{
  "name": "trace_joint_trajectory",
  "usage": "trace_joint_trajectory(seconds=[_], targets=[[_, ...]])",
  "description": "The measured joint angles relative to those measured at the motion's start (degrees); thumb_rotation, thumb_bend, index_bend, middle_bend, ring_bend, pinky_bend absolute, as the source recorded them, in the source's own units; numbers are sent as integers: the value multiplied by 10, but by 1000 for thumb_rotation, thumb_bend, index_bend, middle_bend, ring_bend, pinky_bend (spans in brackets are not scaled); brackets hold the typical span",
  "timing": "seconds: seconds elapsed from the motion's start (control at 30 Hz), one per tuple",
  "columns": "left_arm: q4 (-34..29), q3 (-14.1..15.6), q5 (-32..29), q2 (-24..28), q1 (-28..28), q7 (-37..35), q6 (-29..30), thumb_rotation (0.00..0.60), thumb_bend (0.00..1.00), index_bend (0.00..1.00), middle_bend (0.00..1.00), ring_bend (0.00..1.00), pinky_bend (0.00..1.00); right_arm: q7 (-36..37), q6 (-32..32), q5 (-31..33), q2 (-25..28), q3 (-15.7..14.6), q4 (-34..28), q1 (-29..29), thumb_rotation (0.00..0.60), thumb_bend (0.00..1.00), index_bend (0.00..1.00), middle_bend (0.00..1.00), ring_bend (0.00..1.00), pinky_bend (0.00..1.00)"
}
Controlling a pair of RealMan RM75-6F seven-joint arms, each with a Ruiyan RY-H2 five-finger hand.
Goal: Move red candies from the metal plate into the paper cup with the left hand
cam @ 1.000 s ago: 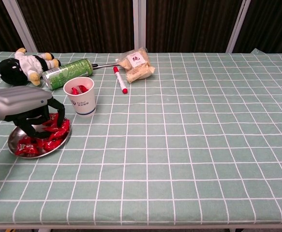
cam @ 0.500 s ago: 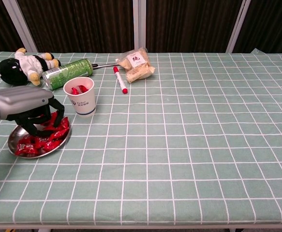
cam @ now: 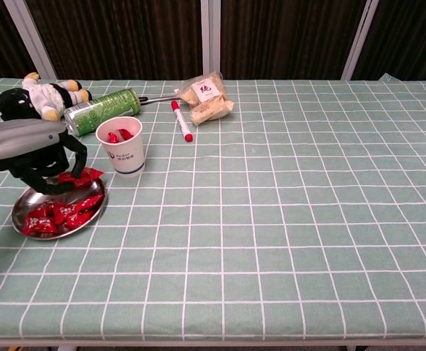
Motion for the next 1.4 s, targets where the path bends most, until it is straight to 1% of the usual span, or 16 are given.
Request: trace_joint_trajectory(seconds=[0.13,0.23,0.33,0.43,0.53,0.7,0.8,0.97,1.13,1.23,1.3,1.4], targets=[[-35,-4,6,33,10,-5,28,600,407,662,1000,968,1000,1,0,-2,0,0,1,1,600,94,0,114,31,165],[-72,-10,10,68,20,-7,56,600,407,659,1000,967,1000,2,1,-3,0,0,2,1,600,94,0,114,31,165],[-106,-24,15,100,26,-14,82,600,407,659,1000,966,1000,3,2,-3,-1,0,3,0,600,94,0,114,31,165],[-115,-43,14,110,19,-19,83,600,407,658,1000,966,1000,5,3,-3,-2,0,3,0,600,94,0,114,31,165],[-113,-55,8,108,0,-17,62,600,407,657,1000,966,1000,6,5,-2,-2,0,5,-1,600,94,0,114,31,165],[-95,-72,-14,88,-42,-4,4,600,406,657,1000,966,1000,9,5,1,-2,1,7,-3,600,94,0,114,31,165],[-75,-78,-33,69,-63,6,-27,600,406,657,1000,966,1000,11,5,2,-2,1,9,-3,600,94,0,114,31,165],[-42,-82,-57,39,-85,25,-53,600,406,646,1000,966,1000,13,3,5,-3,1,12,-4,600,93,0,115,31,165],[-31,-77,-65,30,-93,39,-65,600,408,567,1000,965,1000,14,2,8,-3,1,13,-4,600,95,0,115,31,165],[-29,-72,-70,26,-95,44,-69,600,407,470,1000,965,1000,15,2,7,-4,1,14,-4,600,94,0,116,31,166],[-32,-71,-70,27,-93,44,-65,600,406,408,1000,965,1000,16,1,8,-4,1,15,-3,600,96,0,116,31,166],[-41,-70,-66,33,-86,43,-48,600,406,368,1000,964,1000,17,1,8,-5,2,16,-3,600,96,0,116,31,166]])
